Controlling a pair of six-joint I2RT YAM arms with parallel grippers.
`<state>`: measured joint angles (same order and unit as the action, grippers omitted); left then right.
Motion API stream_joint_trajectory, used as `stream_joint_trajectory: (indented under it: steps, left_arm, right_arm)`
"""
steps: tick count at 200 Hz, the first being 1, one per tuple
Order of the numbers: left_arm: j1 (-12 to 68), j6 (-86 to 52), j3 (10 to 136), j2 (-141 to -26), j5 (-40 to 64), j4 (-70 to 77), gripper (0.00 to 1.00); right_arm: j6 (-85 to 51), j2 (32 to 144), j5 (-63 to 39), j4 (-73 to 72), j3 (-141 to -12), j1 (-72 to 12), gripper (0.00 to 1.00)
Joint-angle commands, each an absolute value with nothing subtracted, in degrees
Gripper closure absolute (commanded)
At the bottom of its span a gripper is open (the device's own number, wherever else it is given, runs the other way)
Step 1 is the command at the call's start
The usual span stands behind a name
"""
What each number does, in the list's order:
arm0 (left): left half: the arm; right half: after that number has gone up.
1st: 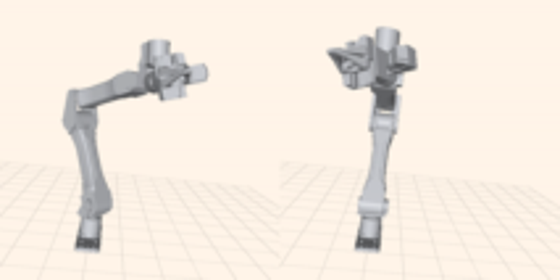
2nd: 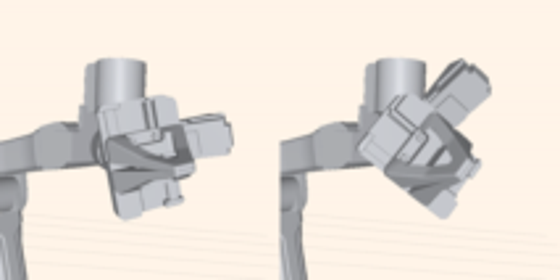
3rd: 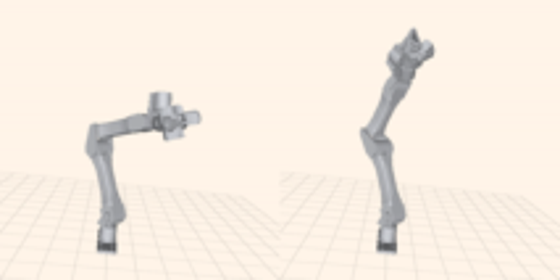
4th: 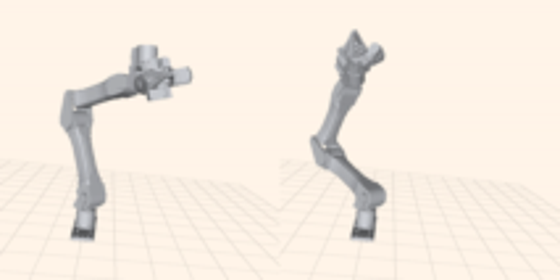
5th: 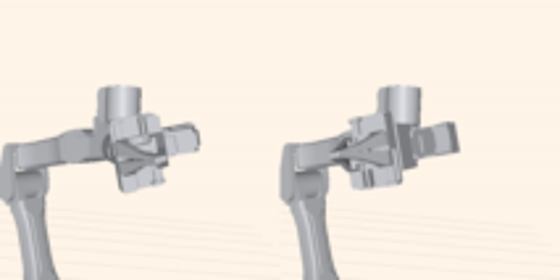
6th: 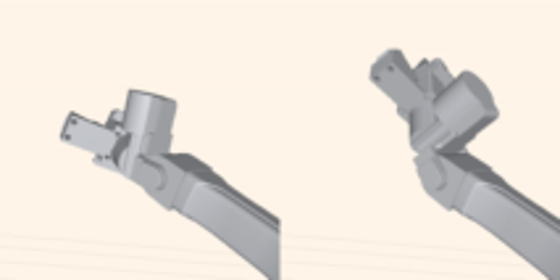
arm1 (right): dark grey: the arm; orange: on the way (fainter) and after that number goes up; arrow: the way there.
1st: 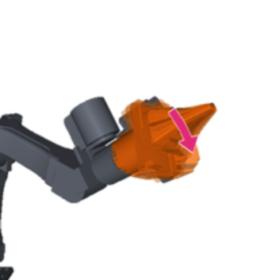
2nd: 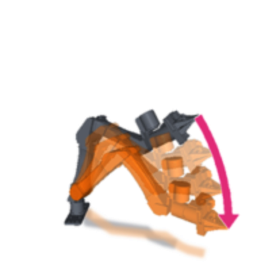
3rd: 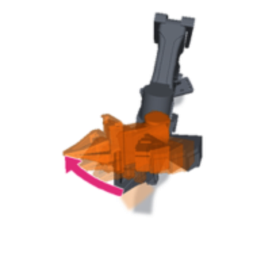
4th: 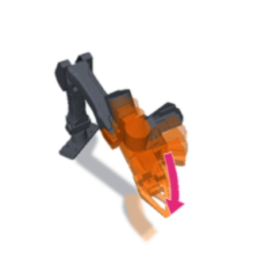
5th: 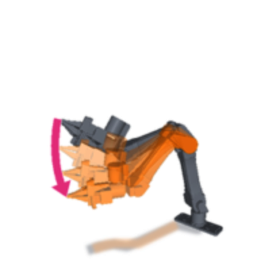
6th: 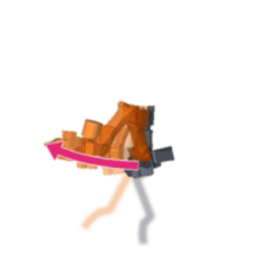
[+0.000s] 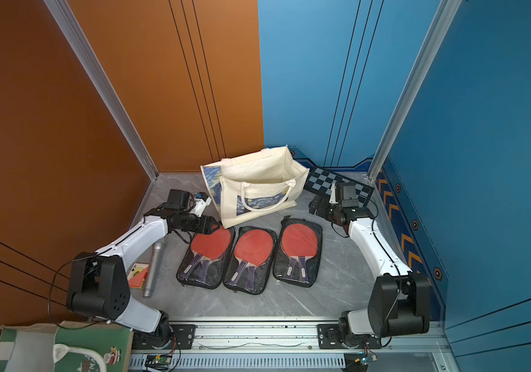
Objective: Remove the ping pong set from the canvas bag
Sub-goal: Place the canvas bag at the center of the board.
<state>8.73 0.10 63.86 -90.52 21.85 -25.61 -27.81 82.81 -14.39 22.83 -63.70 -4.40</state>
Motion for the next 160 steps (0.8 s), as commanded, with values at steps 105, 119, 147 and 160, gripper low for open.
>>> stream_joint_trajectory:
  steps: [105, 119, 147, 160]
  left_arm:
    - [10.1, 1.2, 76.6, -104.8, 5.4, -23.6, 0.27]
    - [10.0, 1.5, 77.6, -105.8, 3.7, -23.6, 0.27]
    - [10.0, 2.2, 78.6, -107.3, 1.9, -23.6, 0.27]
    - [10.0, 2.2, 78.9, -108.0, 0.8, -23.6, 0.27]
  right_arm:
    - [-40.2, 114.2, -16.6, 10.5, -85.4, -3.1, 0.06]
    - [-40.3, 116.0, -16.2, 10.4, -87.4, -3.8, 0.05]
    - [-40.9, 119.8, -17.1, 10.6, -90.4, -4.7, 0.05]
    - [-41.0, 121.4, -17.8, 10.7, -91.5, -5.2, 0.04]
